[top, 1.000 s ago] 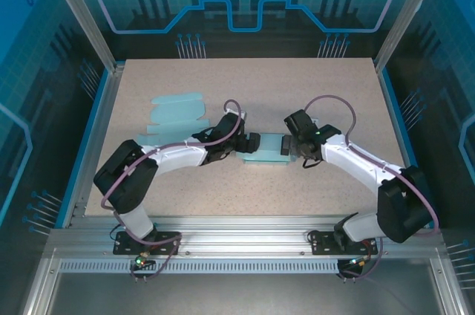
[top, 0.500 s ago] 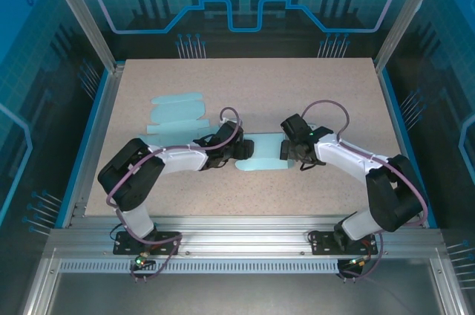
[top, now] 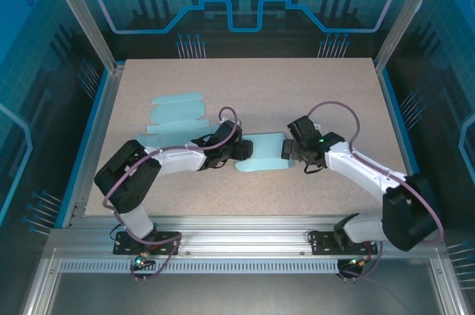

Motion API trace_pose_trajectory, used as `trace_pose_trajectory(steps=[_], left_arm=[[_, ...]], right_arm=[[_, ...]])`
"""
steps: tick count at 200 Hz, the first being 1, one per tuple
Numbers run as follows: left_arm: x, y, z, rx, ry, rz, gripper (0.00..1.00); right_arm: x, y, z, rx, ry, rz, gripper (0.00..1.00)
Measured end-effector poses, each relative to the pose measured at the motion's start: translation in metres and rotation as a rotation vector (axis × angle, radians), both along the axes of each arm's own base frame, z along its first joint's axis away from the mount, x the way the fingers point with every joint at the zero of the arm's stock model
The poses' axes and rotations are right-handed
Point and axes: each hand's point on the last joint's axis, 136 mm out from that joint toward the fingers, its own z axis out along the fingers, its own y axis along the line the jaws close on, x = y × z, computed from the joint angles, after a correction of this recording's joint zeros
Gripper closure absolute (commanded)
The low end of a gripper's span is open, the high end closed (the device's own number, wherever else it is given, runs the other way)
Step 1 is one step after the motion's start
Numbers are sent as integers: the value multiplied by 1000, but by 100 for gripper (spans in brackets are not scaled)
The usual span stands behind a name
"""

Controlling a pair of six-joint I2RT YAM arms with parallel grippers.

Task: Fold the paper box

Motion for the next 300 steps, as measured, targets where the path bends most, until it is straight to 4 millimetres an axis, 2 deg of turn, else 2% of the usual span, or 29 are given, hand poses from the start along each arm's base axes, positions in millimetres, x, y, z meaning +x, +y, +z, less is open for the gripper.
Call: trace_pose_trajectory(steps=[52, 79, 105, 131, 155, 197, 223, 257, 300], left_arm=[[2, -2, 24, -41, -39, 4, 22], [6, -2, 30, -62, -29, 13, 22], [13, 8, 34, -103, -11, 50, 22], [20, 19, 40, -146, -4, 92, 21], [18, 32, 42, -166, 1, 125, 19], [9, 44, 45, -176, -3, 144, 18], [7, 51, 45, -181, -1, 161, 18], [5, 56, 40, -174, 10, 172, 18], [4, 60, 37, -170, 15, 178, 18]], right_arm=[[-9, 9, 20, 27, -102, 118, 0], [-19, 35, 32, -21, -159, 295, 4], [-31, 55, 33, -156, -176, 461, 5], [-36, 74, 30, -346, -169, 599, 3], [-41, 94, 17, -501, -142, 727, 3], [-33, 118, -9, -715, -83, 830, 2], [-27, 121, -24, -798, -47, 854, 2], [-19, 120, -31, -829, -29, 854, 4], [-1, 110, -30, -816, -30, 805, 16]])
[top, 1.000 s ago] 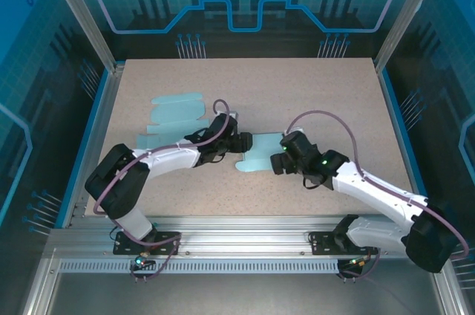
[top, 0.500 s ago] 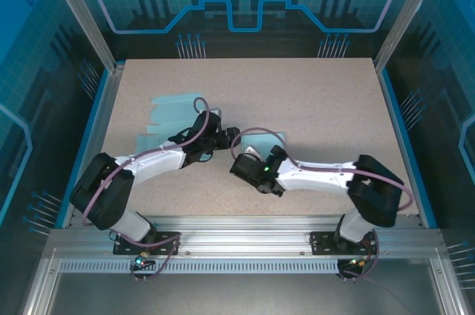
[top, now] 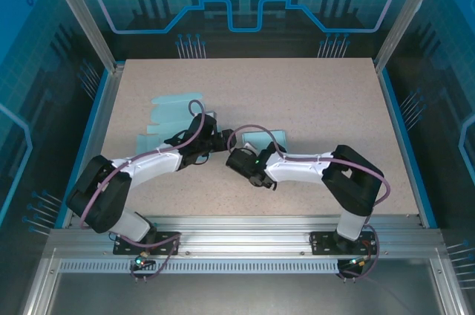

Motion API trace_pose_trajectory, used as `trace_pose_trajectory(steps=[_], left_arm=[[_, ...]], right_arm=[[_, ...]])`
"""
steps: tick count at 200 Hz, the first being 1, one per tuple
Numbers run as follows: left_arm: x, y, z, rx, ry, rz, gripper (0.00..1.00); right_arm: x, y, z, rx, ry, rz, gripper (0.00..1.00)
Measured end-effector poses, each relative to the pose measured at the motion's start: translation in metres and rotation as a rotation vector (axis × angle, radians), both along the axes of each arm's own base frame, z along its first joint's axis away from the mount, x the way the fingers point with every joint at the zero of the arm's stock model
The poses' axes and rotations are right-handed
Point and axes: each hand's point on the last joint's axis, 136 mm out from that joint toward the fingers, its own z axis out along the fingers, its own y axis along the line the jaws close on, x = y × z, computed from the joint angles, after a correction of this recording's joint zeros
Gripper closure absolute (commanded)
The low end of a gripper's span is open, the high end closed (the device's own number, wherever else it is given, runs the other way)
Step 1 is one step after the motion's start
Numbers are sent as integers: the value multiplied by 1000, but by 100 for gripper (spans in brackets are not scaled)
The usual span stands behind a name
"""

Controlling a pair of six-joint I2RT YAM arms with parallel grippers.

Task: Fold the paper box

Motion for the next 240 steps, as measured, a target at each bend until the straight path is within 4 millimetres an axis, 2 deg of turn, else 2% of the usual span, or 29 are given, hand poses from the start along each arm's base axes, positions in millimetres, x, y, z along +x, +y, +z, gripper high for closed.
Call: trace_pose_trajectory(steps=[47, 70, 115, 154, 197, 240], left_arm=[[1, 3, 4, -4, -7, 6, 18], [1, 3, 6, -5, -10, 7, 18], [1, 5, 5, 0, -10, 14, 18], [2, 6, 5, 2, -10, 17, 18], [3, 8, 6, 7, -15, 26, 18], [3, 14, 14, 17, -38, 47, 18]], right_arm=[[12, 4, -7, -5, -16, 13, 26], [17, 6, -11, -22, -28, 18, 37], [26, 14, -5, -6, -73, 34, 47], [31, 17, -1, -7, -95, 43, 67], [36, 16, 1, -16, -105, 50, 82], [41, 19, 4, -9, -125, 59, 85]])
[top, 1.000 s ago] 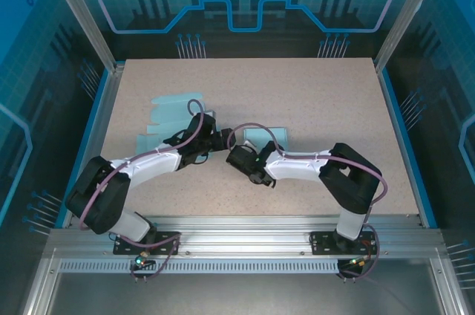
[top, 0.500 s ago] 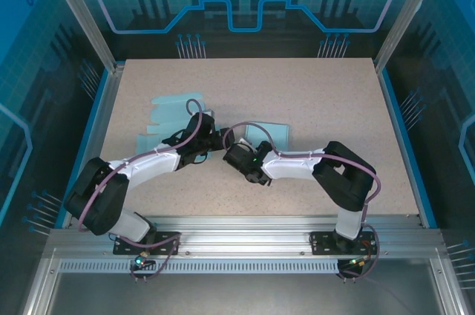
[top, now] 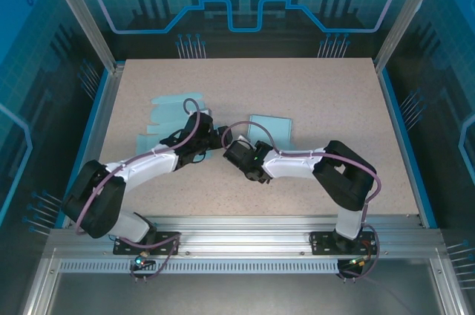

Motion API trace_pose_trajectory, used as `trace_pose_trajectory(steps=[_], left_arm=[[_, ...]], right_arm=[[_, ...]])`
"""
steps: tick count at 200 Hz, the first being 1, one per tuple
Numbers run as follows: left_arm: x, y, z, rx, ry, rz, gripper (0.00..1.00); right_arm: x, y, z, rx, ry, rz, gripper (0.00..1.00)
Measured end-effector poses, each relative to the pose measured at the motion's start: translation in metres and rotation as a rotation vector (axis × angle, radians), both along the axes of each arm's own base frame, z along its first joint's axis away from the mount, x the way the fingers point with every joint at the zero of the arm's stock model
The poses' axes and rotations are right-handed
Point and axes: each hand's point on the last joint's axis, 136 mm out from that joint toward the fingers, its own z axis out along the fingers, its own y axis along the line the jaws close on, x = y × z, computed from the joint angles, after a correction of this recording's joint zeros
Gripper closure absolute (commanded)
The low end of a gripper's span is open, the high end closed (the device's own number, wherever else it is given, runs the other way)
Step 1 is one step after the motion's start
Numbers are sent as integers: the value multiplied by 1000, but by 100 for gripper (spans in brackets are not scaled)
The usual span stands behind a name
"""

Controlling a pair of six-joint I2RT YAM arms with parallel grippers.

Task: Fold the paper box

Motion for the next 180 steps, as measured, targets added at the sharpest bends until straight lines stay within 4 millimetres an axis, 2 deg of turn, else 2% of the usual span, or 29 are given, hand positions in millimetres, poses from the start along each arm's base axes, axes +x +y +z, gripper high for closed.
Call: trace_pose_trajectory(steps=[12, 31, 53, 97, 125, 151, 180], left_arm=[[0, 3, 3, 4, -8, 10, 18], [2, 7, 7, 7, -20, 22, 18], [0, 9, 8, 13, -24, 21, 18], [-4, 12, 2, 31, -5, 15, 18], [-4, 12, 2, 34, -5, 14, 18], [-4, 12, 4, 32, -11, 15, 18], [-4, 13, 8, 30, -20, 15, 18]], right_arm=[[2, 0, 1, 0, -7, 1, 79], [4, 0, 2, -5, -10, 6, 56], [6, -2, 2, -10, -7, 7, 43], [-4, -1, -9, -27, 51, 47, 32], [-10, 2, -12, -34, 75, 65, 30], [-5, -5, -13, -45, 76, 47, 30], [8, -24, -23, -86, 87, -2, 32]])
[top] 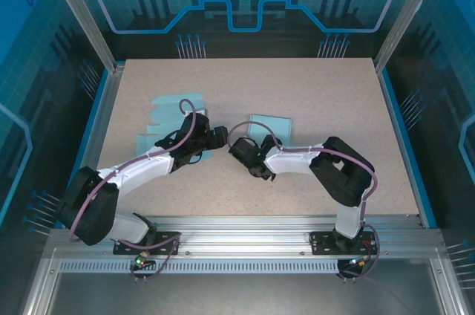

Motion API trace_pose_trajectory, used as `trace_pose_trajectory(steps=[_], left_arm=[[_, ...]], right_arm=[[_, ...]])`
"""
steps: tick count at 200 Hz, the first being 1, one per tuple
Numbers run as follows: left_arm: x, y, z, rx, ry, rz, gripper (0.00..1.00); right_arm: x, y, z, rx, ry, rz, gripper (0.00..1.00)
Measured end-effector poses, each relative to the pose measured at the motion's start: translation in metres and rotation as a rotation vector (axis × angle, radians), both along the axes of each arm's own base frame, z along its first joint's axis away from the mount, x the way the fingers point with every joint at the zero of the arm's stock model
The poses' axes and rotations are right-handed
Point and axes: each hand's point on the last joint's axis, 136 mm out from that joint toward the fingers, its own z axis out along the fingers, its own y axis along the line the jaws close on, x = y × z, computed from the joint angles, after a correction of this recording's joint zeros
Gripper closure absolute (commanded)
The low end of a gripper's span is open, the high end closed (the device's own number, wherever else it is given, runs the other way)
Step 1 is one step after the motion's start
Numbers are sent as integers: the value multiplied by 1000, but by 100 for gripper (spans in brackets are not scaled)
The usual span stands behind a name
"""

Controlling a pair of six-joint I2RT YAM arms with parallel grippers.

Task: Fold the paper box

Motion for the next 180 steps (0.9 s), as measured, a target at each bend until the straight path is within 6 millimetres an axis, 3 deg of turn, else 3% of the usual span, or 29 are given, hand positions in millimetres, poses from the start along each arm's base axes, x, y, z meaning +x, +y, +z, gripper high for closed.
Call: trace_pose_trajectory(steps=[33, 89, 135, 180], left_arm=[[-1, 2, 0, 4, 3, 5, 18], [-3, 5, -3, 12, 13, 9, 18], [-4, 6, -4, 14, 16, 10, 17], [-6, 10, 0, 37, 5, 5, 18]], right_arm=[[15, -2, 0, -16, -21, -6, 44], [30, -3, 10, -33, -84, -5, 81], [36, -2, 18, -57, -116, 4, 100], [33, 2, 24, -67, -81, 19, 100]])
